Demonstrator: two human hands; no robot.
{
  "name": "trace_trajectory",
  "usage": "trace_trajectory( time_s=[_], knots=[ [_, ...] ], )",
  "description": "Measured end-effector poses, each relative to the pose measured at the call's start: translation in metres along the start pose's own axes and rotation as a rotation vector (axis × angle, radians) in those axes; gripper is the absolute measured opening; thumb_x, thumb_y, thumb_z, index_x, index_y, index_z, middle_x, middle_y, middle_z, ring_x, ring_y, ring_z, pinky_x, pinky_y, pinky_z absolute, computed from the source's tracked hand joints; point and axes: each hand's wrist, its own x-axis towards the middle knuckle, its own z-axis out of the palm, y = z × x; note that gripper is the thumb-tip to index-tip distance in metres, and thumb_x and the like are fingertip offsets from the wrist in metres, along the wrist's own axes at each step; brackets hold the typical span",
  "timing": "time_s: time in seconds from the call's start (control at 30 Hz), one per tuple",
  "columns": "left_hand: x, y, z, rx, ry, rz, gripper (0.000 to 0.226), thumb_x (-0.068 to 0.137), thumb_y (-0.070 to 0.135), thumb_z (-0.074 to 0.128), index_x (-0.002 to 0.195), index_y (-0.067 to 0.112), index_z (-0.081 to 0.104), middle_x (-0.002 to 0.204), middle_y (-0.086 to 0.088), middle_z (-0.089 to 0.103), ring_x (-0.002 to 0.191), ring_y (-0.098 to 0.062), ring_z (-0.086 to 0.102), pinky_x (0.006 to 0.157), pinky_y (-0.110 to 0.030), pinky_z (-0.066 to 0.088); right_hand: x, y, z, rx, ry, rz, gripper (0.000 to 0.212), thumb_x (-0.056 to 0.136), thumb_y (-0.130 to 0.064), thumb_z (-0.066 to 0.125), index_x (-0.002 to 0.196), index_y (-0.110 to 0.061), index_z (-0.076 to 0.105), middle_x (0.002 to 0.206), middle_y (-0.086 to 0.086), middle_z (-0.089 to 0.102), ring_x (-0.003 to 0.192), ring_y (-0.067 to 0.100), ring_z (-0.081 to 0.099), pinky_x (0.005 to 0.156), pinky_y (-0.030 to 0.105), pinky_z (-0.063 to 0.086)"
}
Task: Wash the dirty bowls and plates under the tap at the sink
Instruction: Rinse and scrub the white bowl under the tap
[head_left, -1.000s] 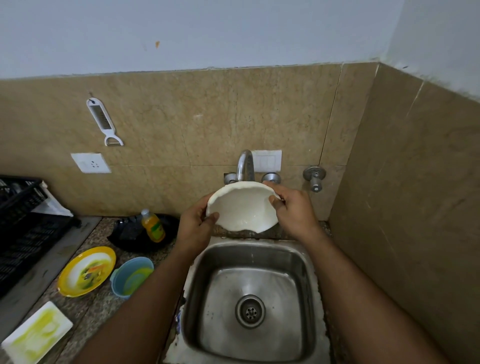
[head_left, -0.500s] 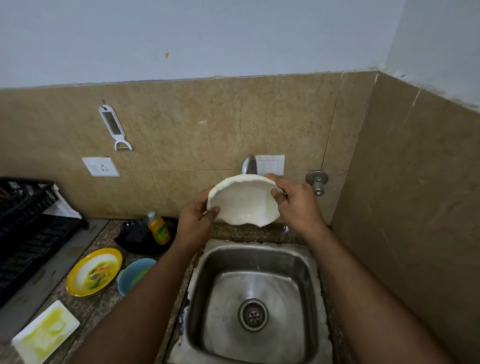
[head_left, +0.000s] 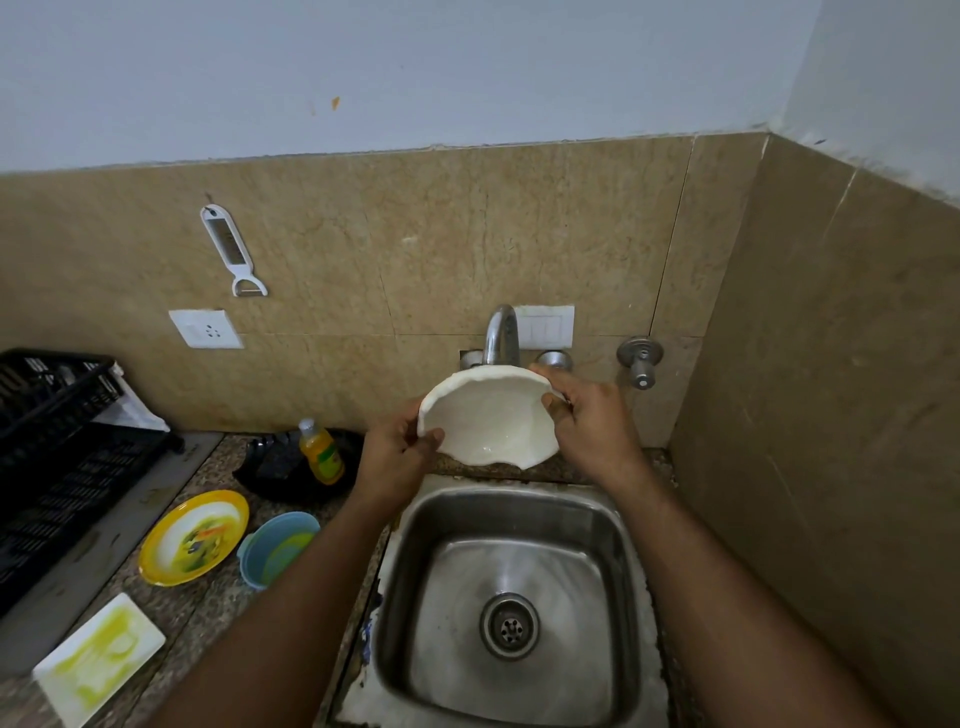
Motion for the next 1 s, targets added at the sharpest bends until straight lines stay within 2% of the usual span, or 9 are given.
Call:
trace_trajectory(
  time_s=[0.13,0.23,0.33,0.43,0.53,0.63,0.8,0.9,1.0],
  knots=[
    [-0.019,-0.021,0.015,-0.049,-0.116,-0.321,0.03,0.102,0.005,0.058,0.131,0.008,0.06,0.095,-0.016,0.077,0.078,-0.028,0.078,0.07,-0.044,0.066,-0.012,0.018,0.017,-0.061,-0.146,0.062,0.043,0.096,-0.014,0.061,0.134,-0.034,0.066,0.112,-0.001,0.076,0.099,0.02,0.069,0.085,0.036,0.057],
    [-0.031,-0.03,0.02,-0.147,-0.053,-0.395,0.031,0.104,0.003,0.054,0.133,0.012,0.058,0.097,-0.02,0.076,0.076,-0.031,0.078,0.068,-0.042,0.065,-0.017,0.028,0.022,0.148,-0.215,0.145,0.035,0.094,-0.015,0.068,0.126,-0.029,0.073,0.113,-0.006,0.077,0.1,0.013,0.071,0.09,0.038,0.059],
    [-0.03,-0.036,0.015,-0.162,0.038,-0.39,0.029,0.104,0.003,0.053,0.132,0.01,0.059,0.097,-0.02,0.076,0.075,-0.032,0.078,0.069,-0.044,0.065,-0.022,0.027,0.013,0.618,-0.193,0.492,0.023,0.092,-0.028,0.075,0.115,-0.024,0.076,0.106,0.003,0.079,0.097,0.024,0.076,0.082,0.049,0.063],
    [-0.027,-0.038,-0.002,-0.191,0.126,-0.364,0.027,0.104,0.004,0.053,0.131,0.007,0.058,0.101,-0.021,0.075,0.077,-0.032,0.079,0.076,-0.05,0.064,-0.021,0.024,0.016,0.862,-0.324,0.885,0.043,0.097,-0.049,0.062,0.117,-0.012,0.07,0.108,0.017,0.076,0.099,0.035,0.074,0.08,0.048,0.063],
    [-0.026,-0.037,-0.009,-0.209,0.16,-0.352,0.022,0.104,0.005,0.053,0.126,0.005,0.059,0.099,-0.024,0.075,0.077,-0.032,0.079,0.076,-0.051,0.064,-0.028,0.025,0.025,0.97,-0.555,1.123,0.057,0.094,-0.044,0.066,0.123,0.005,0.065,0.099,0.023,0.074,0.084,0.031,0.072,0.068,0.041,0.063],
    [-0.027,-0.043,-0.016,-0.231,0.221,-0.346,0.02,0.105,0.005,0.053,0.123,0.003,0.06,0.096,-0.025,0.075,0.076,-0.035,0.078,0.075,-0.053,0.064,-0.036,0.016,0.049,1.085,-0.648,1.198,0.062,0.083,-0.031,0.075,0.128,0.007,0.061,0.101,0.027,0.07,0.076,0.029,0.071,0.064,0.038,0.063],
    [-0.023,-0.066,-0.03,-0.226,0.213,-0.374,0.02,0.105,0.004,0.052,0.123,0.0,0.059,0.098,-0.028,0.074,0.076,-0.036,0.078,0.073,-0.05,0.065,-0.04,0.015,0.093,1.462,-0.583,1.309,0.059,0.092,-0.022,0.066,0.138,0.012,0.051,0.113,0.031,0.066,0.075,0.029,0.074,0.063,0.038,0.066],
    [-0.016,-0.079,-0.045,-0.292,0.193,-0.378,0.022,0.105,0.003,0.053,0.125,0.0,0.061,0.102,-0.027,0.074,0.082,-0.039,0.077,0.077,-0.052,0.064,-0.034,0.002,0.114,1.693,-0.473,1.295,0.05,0.096,-0.01,0.063,0.141,0.007,0.05,0.13,0.034,0.06,0.092,0.04,0.074,0.069,0.042,0.065],
    [-0.003,-0.096,-0.079,-0.219,0.169,-0.307,0.026,0.097,-0.004,0.063,0.122,0.0,0.067,0.104,-0.016,0.076,0.096,-0.032,0.076,0.075,-0.038,0.064,-0.027,-0.023,0.143,1.788,-0.324,1.166,0.084,0.052,0.012,0.093,0.128,0.013,0.057,0.117,0.033,0.068,0.089,0.041,0.075,0.058,0.041,0.064]
  ],
)
